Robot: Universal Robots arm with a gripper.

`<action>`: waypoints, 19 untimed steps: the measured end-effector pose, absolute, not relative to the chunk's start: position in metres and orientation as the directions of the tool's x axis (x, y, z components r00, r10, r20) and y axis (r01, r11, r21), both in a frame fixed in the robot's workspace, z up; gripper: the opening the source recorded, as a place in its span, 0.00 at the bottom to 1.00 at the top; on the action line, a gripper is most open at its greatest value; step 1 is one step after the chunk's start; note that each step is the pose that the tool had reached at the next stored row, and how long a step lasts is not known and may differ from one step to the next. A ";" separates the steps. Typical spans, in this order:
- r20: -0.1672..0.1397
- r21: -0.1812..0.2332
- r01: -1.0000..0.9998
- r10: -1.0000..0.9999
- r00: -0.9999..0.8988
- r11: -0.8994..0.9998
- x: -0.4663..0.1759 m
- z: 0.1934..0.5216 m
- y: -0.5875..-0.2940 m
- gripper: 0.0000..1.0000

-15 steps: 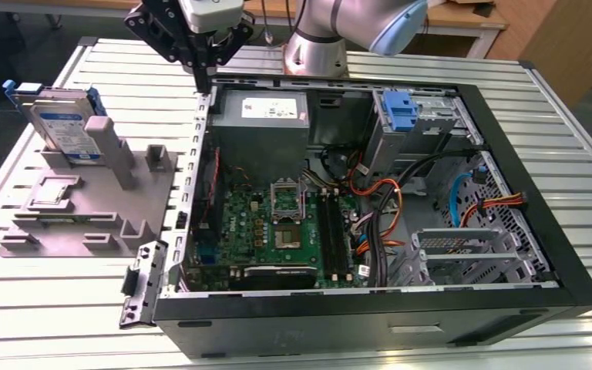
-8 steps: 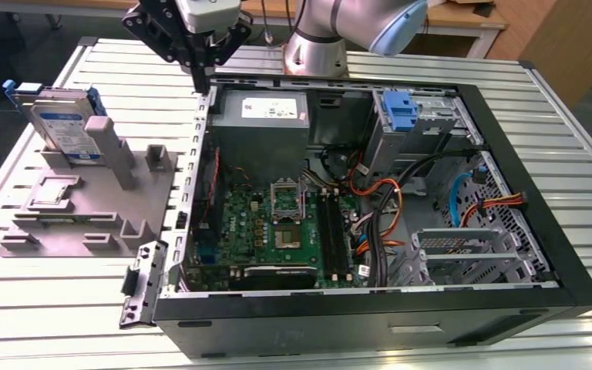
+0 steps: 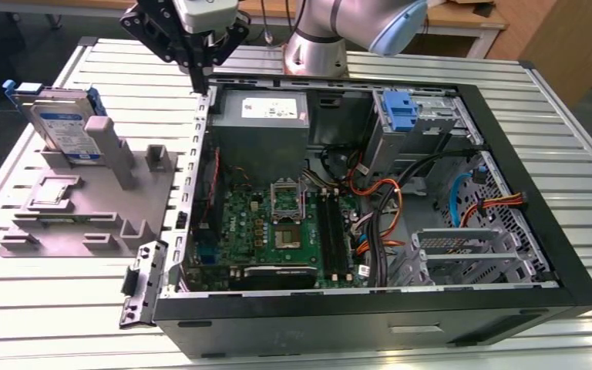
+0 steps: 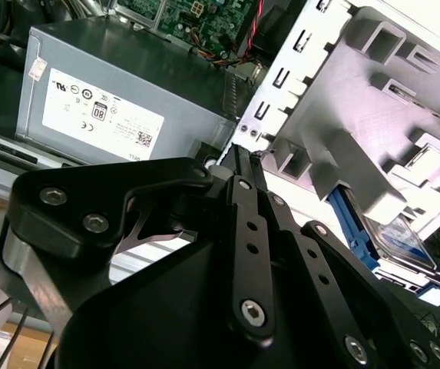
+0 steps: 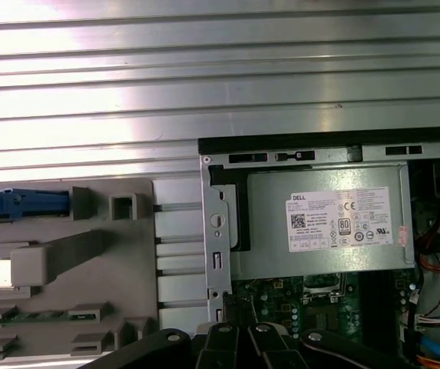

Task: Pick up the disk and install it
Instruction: 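Reach for the disk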

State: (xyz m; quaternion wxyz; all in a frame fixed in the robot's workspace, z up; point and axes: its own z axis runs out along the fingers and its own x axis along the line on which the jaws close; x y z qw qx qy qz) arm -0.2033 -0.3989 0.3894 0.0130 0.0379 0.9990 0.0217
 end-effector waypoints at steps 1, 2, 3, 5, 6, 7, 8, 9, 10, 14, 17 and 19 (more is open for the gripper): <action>-0.024 0.044 0.075 0.076 -0.997 0.996 -0.204 0.389 -0.399 0.10; -0.025 0.044 0.075 0.076 -0.997 0.996 -0.204 0.389 -0.399 0.10; -0.024 0.044 0.075 0.076 -0.997 0.996 -0.205 0.389 -0.399 0.10; -0.024 0.044 0.075 0.076 -0.997 0.996 -0.205 0.389 -0.399 0.10; -0.024 0.044 0.075 0.076 -0.997 0.996 -0.206 0.389 -0.399 0.10; -0.024 0.044 0.075 0.076 -0.997 0.996 -0.206 0.389 -0.399 0.10; -0.024 0.044 0.075 0.076 -0.997 0.996 -0.208 0.389 -0.399 0.10; -0.024 0.044 0.075 0.076 -0.997 0.996 -0.209 0.389 -0.399 0.10; -0.024 0.044 0.075 0.076 -0.997 0.996 -0.209 0.389 -0.399 0.10; -0.024 0.044 0.075 0.076 -0.997 0.996 -0.212 0.389 -0.399 0.10; -0.024 0.044 0.075 0.076 -0.997 0.996 -0.214 0.388 -0.399 0.10; -0.024 0.044 0.075 0.076 -0.997 0.996 -0.216 0.388 -0.399 0.10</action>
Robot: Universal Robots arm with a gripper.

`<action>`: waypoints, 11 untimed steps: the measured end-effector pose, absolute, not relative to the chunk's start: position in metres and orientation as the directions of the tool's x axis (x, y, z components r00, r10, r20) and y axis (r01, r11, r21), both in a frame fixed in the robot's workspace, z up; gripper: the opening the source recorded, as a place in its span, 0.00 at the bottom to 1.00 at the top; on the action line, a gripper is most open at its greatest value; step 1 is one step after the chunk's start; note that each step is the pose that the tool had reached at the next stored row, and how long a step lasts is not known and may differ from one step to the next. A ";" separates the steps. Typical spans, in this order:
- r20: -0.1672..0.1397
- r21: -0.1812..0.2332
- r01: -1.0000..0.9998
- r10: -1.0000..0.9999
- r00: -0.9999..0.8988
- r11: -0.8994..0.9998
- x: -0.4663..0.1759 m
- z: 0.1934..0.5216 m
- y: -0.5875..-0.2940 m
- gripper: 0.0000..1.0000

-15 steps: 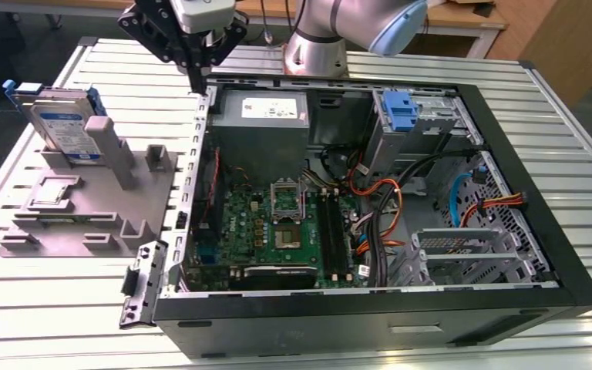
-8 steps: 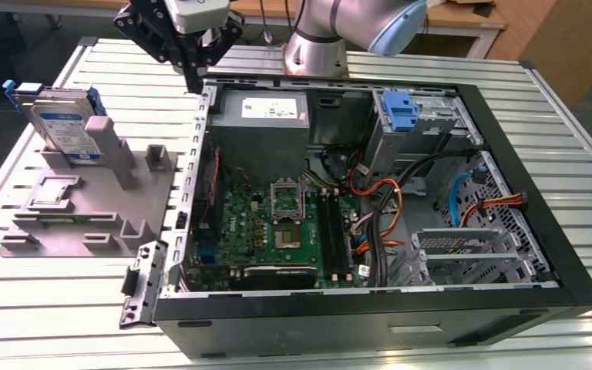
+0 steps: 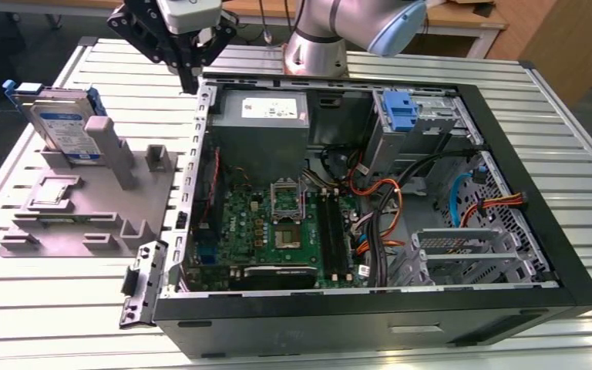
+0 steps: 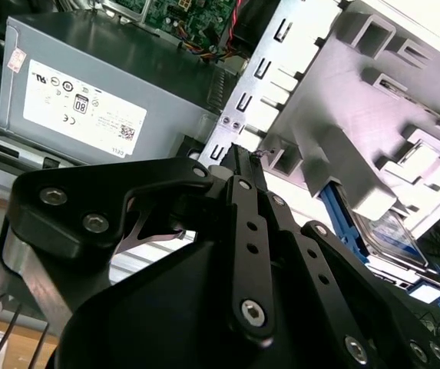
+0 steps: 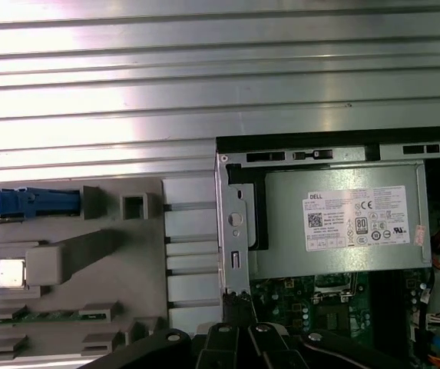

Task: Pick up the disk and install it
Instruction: 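Reach for the disk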

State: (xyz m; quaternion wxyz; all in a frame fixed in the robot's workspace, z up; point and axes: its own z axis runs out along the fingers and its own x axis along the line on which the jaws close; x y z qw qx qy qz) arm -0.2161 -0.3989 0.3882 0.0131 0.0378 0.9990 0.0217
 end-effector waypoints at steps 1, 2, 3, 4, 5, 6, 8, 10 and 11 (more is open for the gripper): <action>-0.024 0.044 0.075 0.076 -0.997 0.996 -0.217 0.388 -0.399 0.10; -0.024 0.044 0.075 0.076 -0.997 0.996 -0.218 0.388 -0.399 0.10; -0.024 0.044 0.075 0.076 -0.997 0.996 -0.219 0.388 -0.399 0.10; -0.024 0.044 0.075 0.076 -0.997 0.996 -0.219 0.388 -0.399 0.10; -0.024 0.044 0.075 0.076 -0.997 0.996 -0.220 0.388 -0.399 0.10; -0.024 0.044 0.075 0.076 -0.997 0.996 -0.221 0.388 -0.399 0.10; -0.024 0.044 0.075 0.076 -0.997 0.996 -0.223 0.388 -0.399 0.10; -0.024 0.044 0.075 0.076 -0.997 0.996 -0.225 0.388 -0.399 0.10; -0.024 0.044 0.075 0.076 -0.997 0.996 -0.226 0.387 -0.399 0.10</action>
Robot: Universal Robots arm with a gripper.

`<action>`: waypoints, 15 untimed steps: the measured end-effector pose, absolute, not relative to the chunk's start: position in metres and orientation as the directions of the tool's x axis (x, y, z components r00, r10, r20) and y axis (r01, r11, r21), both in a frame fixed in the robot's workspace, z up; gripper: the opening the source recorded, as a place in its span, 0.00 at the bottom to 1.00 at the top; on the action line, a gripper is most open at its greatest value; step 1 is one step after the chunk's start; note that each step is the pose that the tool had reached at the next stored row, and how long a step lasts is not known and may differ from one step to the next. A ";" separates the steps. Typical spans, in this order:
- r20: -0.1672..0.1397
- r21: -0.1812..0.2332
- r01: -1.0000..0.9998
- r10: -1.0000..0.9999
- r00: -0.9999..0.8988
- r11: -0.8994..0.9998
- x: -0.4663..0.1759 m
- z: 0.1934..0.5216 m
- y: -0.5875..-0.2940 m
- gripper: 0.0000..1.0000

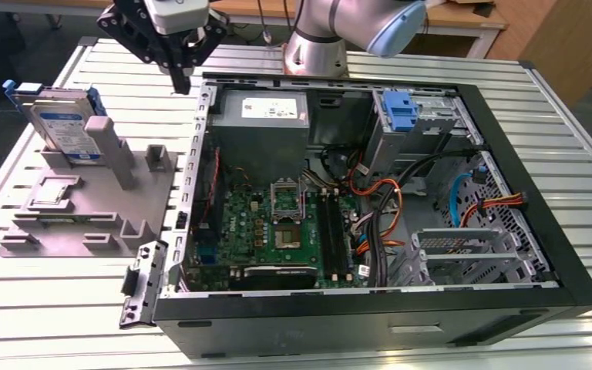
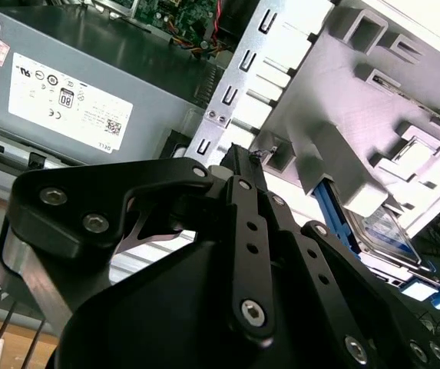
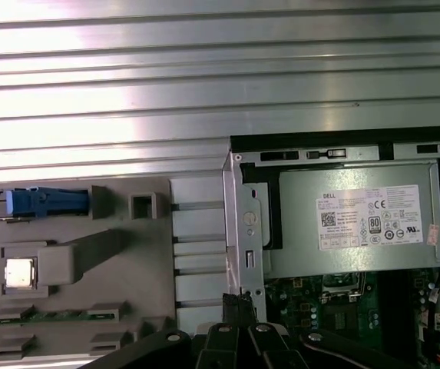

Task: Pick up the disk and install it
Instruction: 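Reach for the disk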

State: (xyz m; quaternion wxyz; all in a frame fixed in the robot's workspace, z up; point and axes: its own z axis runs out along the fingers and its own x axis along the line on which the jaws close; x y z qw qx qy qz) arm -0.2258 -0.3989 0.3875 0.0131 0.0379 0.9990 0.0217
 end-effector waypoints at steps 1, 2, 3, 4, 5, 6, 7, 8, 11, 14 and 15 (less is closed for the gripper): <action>-0.024 0.044 0.075 0.076 -0.997 0.996 -0.227 0.387 -0.399 0.10; -0.024 0.044 0.075 0.076 -0.997 0.996 -0.228 0.387 -0.399 0.10; -0.024 0.044 0.075 0.076 -0.997 0.996 -0.228 0.387 -0.399 0.10; -0.024 0.044 0.075 0.076 -0.997 0.996 -0.229 0.387 -0.399 0.10; -0.024 0.044 0.075 0.076 -0.997 0.996 -0.230 0.387 -0.399 0.10; -0.024 0.044 0.075 0.076 -0.997 0.996 -0.231 0.387 -0.399 0.10; -0.024 0.044 0.075 0.076 -0.997 0.996 -0.232 0.387 -0.399 0.10; -0.024 0.044 0.075 0.076 -0.997 0.996 -0.233 0.387 -0.399 0.10; -0.024 0.044 0.075 0.076 -0.997 0.996 -0.235 0.387 -0.399 0.10; -0.024 0.044 0.075 0.076 -0.997 0.996 -0.238 0.386 -0.399 0.10; -0.024 0.044 0.075 0.076 -0.997 0.996 -0.238 0.386 -0.399 0.10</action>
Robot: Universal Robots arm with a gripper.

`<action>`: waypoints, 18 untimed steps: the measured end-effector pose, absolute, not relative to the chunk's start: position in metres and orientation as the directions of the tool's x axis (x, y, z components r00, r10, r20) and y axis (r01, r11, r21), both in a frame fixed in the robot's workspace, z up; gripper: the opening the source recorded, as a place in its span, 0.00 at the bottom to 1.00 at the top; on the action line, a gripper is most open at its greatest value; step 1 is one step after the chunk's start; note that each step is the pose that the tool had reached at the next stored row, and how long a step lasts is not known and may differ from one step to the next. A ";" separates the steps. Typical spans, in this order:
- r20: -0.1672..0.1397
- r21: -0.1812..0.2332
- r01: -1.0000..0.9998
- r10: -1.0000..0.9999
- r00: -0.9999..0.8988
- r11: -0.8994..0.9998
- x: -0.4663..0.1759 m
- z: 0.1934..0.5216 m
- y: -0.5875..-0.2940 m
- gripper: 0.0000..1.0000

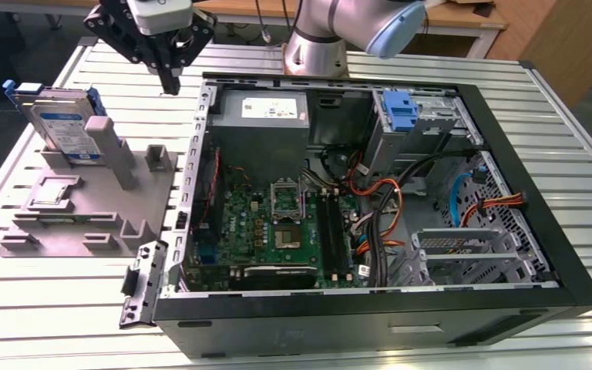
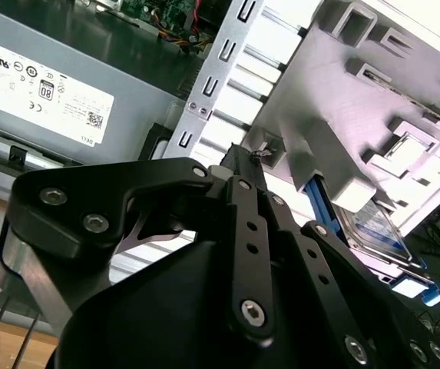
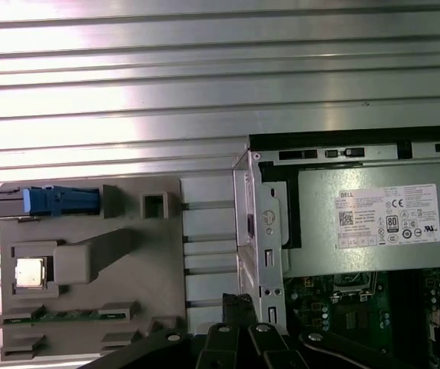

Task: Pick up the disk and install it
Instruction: 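Reach for the disk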

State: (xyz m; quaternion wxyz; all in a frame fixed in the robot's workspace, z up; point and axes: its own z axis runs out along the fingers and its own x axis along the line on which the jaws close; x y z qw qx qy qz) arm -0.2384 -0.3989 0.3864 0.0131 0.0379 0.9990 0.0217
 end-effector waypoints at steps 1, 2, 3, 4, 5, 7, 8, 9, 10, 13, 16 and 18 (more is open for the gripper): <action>-0.024 0.044 0.075 0.076 -0.997 0.996 -0.239 0.386 -0.399 0.10; -0.025 0.044 0.075 0.076 -0.997 0.996 -0.240 0.386 -0.399 0.10; -0.024 0.044 0.075 0.076 -0.997 0.996 -0.241 0.386 -0.399 0.10; -0.024 0.044 0.075 0.076 -0.997 0.996 -0.242 0.386 -0.399 0.10; -0.024 0.044 0.075 0.076 -0.997 0.996 -0.243 0.386 -0.399 0.10; -0.024 0.044 0.075 0.076 -0.997 0.996 -0.244 0.386 -0.399 0.10; -0.024 0.044 0.075 0.076 -0.997 0.996 -0.245 0.386 -0.399 0.10; -0.024 0.044 0.075 0.076 -0.997 0.996 -0.245 0.386 -0.399 0.10; -0.024 0.044 0.075 0.076 -0.997 0.996 -0.246 0.386 -0.399 0.10; -0.025 0.044 0.075 0.076 -0.997 0.996 -0.247 0.386 -0.399 0.10; -0.024 0.044 0.075 0.076 -0.997 0.996 -0.249 0.385 -0.399 0.10; -0.024 0.044 0.075 0.076 -0.997 0.996 -0.250 0.385 -0.399 0.10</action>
